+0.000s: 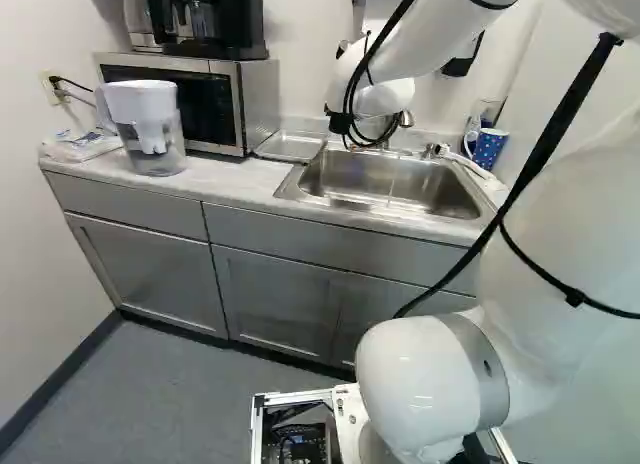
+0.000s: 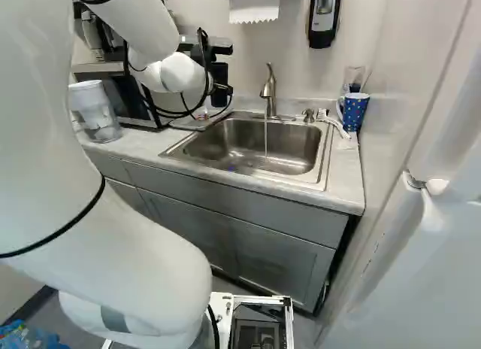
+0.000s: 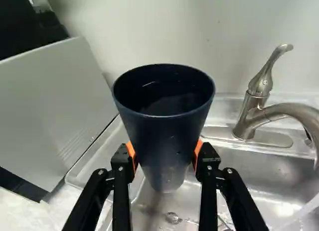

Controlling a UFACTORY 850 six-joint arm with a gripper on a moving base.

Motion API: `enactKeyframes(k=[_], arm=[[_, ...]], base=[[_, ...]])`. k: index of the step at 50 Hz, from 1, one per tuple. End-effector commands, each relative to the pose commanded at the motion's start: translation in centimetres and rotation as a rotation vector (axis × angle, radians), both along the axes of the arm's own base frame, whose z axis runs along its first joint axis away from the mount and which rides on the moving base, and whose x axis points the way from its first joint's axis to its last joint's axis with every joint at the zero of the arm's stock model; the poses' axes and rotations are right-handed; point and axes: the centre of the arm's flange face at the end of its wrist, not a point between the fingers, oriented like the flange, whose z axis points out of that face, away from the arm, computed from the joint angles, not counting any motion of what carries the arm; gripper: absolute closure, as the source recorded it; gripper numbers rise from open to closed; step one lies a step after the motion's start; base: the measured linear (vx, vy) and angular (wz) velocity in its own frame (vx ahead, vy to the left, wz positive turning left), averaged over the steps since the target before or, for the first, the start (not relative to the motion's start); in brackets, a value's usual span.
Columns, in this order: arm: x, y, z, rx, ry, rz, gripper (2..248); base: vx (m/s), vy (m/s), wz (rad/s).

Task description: Rinse the cup and place it in the tray

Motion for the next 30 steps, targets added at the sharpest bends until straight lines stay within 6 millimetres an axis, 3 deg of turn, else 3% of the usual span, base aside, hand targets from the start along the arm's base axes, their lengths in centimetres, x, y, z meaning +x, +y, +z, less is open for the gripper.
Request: enactKeyframes(k=[30], arm=[[0.00, 0.00, 0.00, 0.299, 0.003, -0.099, 126]], base=[[0.000, 0.000, 0.000]])
